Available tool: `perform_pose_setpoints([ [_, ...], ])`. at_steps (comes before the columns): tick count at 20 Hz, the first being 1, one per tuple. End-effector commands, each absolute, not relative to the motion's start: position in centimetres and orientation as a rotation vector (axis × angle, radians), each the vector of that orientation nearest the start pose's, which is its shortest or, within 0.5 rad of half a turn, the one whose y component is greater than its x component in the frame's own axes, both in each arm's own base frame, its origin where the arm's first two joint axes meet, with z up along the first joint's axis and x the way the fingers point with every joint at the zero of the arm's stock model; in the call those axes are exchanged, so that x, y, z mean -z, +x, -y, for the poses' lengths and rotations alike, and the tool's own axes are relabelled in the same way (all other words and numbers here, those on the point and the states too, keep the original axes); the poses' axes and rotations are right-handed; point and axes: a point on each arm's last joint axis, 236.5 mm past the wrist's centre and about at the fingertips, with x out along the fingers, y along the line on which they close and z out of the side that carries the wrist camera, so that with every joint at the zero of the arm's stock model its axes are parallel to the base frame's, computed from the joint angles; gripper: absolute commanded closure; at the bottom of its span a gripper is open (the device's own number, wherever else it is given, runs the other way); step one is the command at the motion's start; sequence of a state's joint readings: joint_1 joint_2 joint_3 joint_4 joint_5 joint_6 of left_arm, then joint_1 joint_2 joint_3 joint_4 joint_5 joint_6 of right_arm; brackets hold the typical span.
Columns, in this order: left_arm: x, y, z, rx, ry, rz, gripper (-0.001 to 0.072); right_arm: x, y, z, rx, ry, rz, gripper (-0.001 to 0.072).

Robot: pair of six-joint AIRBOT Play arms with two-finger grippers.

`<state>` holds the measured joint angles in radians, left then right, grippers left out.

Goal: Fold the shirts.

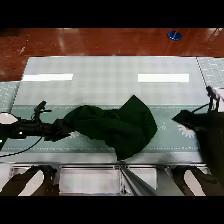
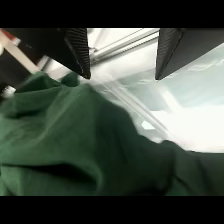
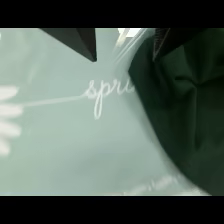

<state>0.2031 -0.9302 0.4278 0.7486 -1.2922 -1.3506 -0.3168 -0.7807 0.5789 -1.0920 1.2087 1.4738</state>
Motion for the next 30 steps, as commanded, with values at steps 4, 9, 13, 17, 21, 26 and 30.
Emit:
perform_pose_setpoints([
  [4,7.5,24.1,15.4,0.338,-0.905,-1.425,0.0204,6.5,18.4,-7.0,-0.134,0.780,-1.409,0.0307],
  [9,6.8,25.8,16.2,0.451,-0.796,-1.405,0.0688,7.0,17.2,-10.1,-0.226,0.867,-1.449,0.0307],
  [13,5.4,27.4,16.2,0.468,-0.784,-1.365,0.0687,6.7,19.6,-14.8,-0.328,0.929,-1.412,0.0307],
  [17,5.5,27.4,16.1,0.465,-0.782,-1.361,0.0687,9.0,19.7,-18.3,-0.375,0.850,-1.497,0.0518],
  [21,1.7,31.1,14.7,0.489,-0.768,-1.248,0.0688,3.3,25.0,-20.3,-0.583,0.640,-1.377,0.0689],
  [26,-20.9,39.5,11.1,0.588,-0.570,-0.687,0.0688,-20.9,36.7,-16.8,-0.559,0.273,-0.841,0.0689],
  [30,-38.5,35.7,11.6,0.658,-0.343,-0.335,0.0688,-39.0,33.1,-15.5,-0.587,0.122,-0.478,0.0689],
])
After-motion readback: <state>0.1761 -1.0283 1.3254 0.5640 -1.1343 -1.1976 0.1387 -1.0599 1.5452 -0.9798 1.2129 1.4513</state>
